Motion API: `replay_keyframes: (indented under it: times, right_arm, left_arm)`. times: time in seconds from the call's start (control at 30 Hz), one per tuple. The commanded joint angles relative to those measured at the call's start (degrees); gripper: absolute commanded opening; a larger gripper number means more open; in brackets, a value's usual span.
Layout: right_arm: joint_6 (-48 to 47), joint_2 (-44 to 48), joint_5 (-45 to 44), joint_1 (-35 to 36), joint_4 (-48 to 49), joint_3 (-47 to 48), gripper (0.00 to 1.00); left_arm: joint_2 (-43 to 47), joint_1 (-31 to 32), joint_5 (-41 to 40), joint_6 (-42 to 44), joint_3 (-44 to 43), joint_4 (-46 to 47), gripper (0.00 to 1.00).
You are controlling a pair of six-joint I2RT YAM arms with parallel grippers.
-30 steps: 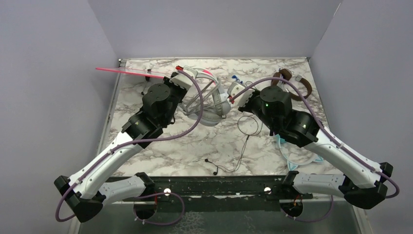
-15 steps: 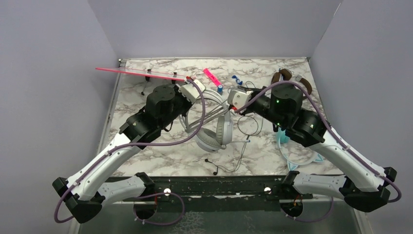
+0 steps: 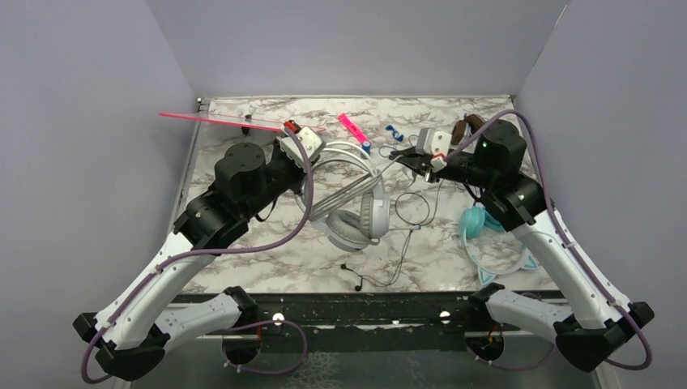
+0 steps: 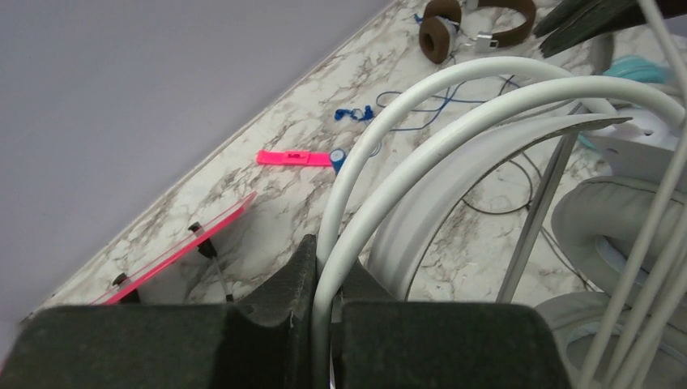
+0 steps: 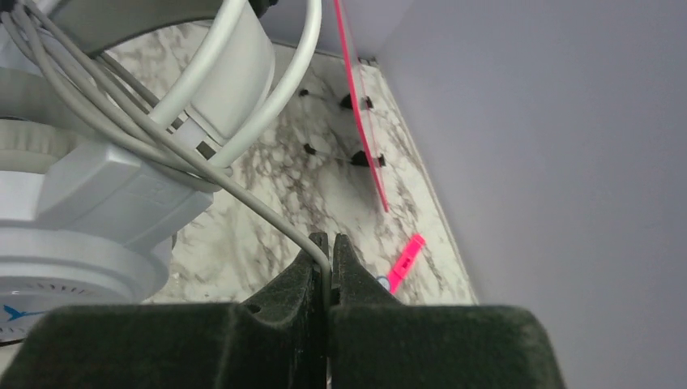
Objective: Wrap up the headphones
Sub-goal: Wrap the headphones cable around the headphones.
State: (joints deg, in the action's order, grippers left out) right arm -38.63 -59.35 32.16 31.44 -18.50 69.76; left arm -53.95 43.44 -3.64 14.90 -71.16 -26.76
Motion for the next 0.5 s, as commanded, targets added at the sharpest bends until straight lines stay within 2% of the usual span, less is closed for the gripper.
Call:
replay_keyframes:
  times: [0.0,0.1,0.17,0.2,0.27,0.3,0.37,0.47]
  right_arm:
    - [10.79,-4.39,17.59,-8.96,8.36,1.83,0.01]
    - [17.91,-7.11,27.36,-10.99,12.25,1.07,0.03]
    - [26.45,-7.41,29.09,-11.12,22.45,-2.97,0.07]
    - [31.29,-7.69,28.71,-11.09,29.46,-5.58,0.08]
    - [47.22,-9.8,22.9,-11.13,41.86,-8.79,0.11]
    - [54.25,-11.51,20.71,-11.06,44.49,-8.95,0.11]
    - [65.03,-15.63,16.99,-10.89,43.04,-6.68,0.15]
    - [75.97,-20.61,14.97,-9.91,44.65,-5.77,0.14]
  left_arm:
    - [4.24,-0.01,15.92,-5.14,-4.68,-0.17,0.0]
    - [5.56,-0.02,20.09,-10.04,-4.59,6.47,0.0]
    - [5.82,0.02,20.05,-14.24,-4.59,12.87,0.0]
    - [5.8,-0.02,19.03,-17.15,-4.34,16.01,0.0]
    - [5.09,-0.01,16.6,-22.69,-4.11,21.09,0.0]
    - [4.47,-0.02,14.54,-24.96,-4.01,23.26,0.0]
    - [3.18,0.02,9.43,-29.6,-4.06,26.2,0.0]
    - [1.24,-0.01,1.73,-34.98,-4.79,28.17,0.0]
